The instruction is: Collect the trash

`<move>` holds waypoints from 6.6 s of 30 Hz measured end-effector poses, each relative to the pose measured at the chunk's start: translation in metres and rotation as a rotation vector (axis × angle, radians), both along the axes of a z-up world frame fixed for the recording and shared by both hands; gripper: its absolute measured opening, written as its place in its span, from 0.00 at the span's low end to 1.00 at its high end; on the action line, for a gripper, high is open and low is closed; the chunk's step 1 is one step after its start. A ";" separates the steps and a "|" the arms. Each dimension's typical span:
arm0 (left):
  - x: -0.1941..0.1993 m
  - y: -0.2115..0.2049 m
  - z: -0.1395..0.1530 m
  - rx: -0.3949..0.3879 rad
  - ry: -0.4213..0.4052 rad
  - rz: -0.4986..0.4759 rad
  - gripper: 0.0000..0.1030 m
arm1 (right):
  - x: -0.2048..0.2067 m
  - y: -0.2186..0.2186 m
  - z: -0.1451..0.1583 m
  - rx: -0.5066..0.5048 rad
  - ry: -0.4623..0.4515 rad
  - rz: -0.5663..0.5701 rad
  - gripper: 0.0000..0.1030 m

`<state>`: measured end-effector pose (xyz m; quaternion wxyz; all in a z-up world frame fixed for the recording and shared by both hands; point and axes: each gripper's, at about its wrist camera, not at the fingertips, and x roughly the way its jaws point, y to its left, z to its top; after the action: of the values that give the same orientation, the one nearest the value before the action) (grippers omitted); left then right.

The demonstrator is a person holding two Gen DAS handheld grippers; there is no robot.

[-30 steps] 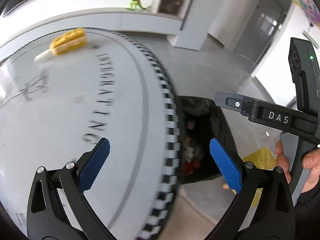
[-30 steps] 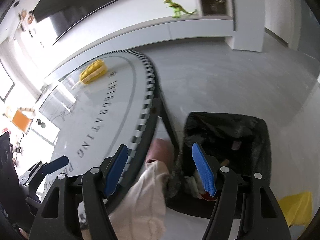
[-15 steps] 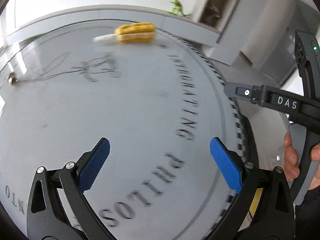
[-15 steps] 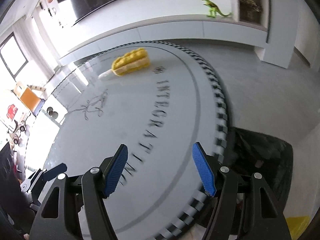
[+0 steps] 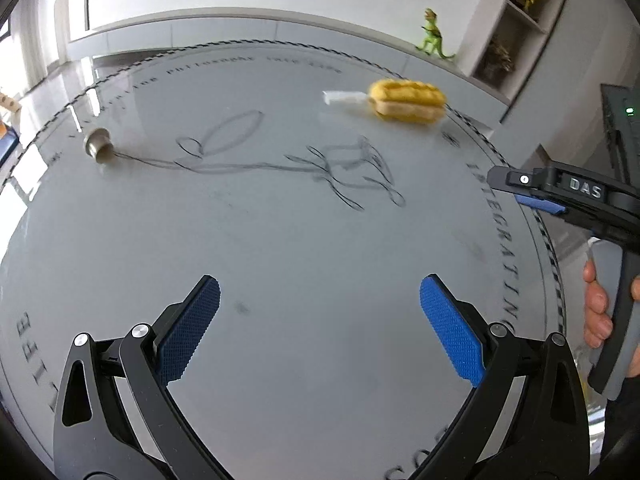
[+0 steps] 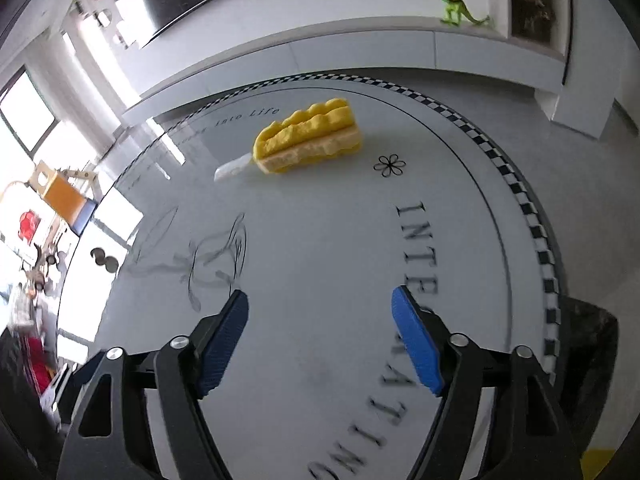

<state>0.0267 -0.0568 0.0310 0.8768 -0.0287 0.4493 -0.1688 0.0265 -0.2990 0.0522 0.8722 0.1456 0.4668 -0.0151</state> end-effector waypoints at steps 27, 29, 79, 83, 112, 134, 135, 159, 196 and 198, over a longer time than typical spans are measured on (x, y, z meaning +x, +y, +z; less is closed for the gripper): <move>0.073 0.105 0.000 0.031 -0.002 0.206 0.94 | 0.171 0.009 -0.017 0.024 0.040 -0.261 0.86; 0.076 0.115 -0.001 0.027 0.002 0.224 0.94 | 0.182 0.011 -0.017 0.030 0.051 -0.271 0.86; 0.087 0.129 0.012 -0.005 -0.038 0.233 0.35 | 0.101 0.125 0.067 -0.266 -0.126 0.256 0.57; 0.061 0.109 0.023 -0.003 -0.052 0.184 0.35 | 0.077 0.108 0.072 -0.248 -0.120 0.231 0.57; -0.091 -0.128 0.067 -0.071 -0.088 -0.256 0.35 | -0.157 -0.095 0.081 -0.090 -0.144 -0.042 0.57; -0.175 -0.346 -0.017 0.124 0.013 -0.674 0.94 | -0.265 -0.248 -0.032 -0.139 0.203 -0.381 0.78; -0.174 -0.346 -0.018 0.121 0.017 -0.674 0.94 | -0.265 -0.251 -0.034 -0.133 0.200 -0.392 0.78; -0.138 -0.227 0.008 0.004 0.025 -0.448 0.94 | -0.215 -0.151 0.016 -0.100 -0.010 -0.209 0.86; -0.052 0.056 -0.018 0.108 -0.013 0.233 0.94 | -0.058 0.108 -0.020 -0.156 -0.079 0.238 0.86; -0.048 0.059 -0.021 0.111 -0.011 0.243 0.94 | -0.054 0.112 -0.023 -0.172 -0.075 0.243 0.86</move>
<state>-0.0215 0.0023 0.0105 0.8935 -0.0332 0.4464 -0.0362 -0.0274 -0.1866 0.0294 0.8936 0.0134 0.4451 0.0563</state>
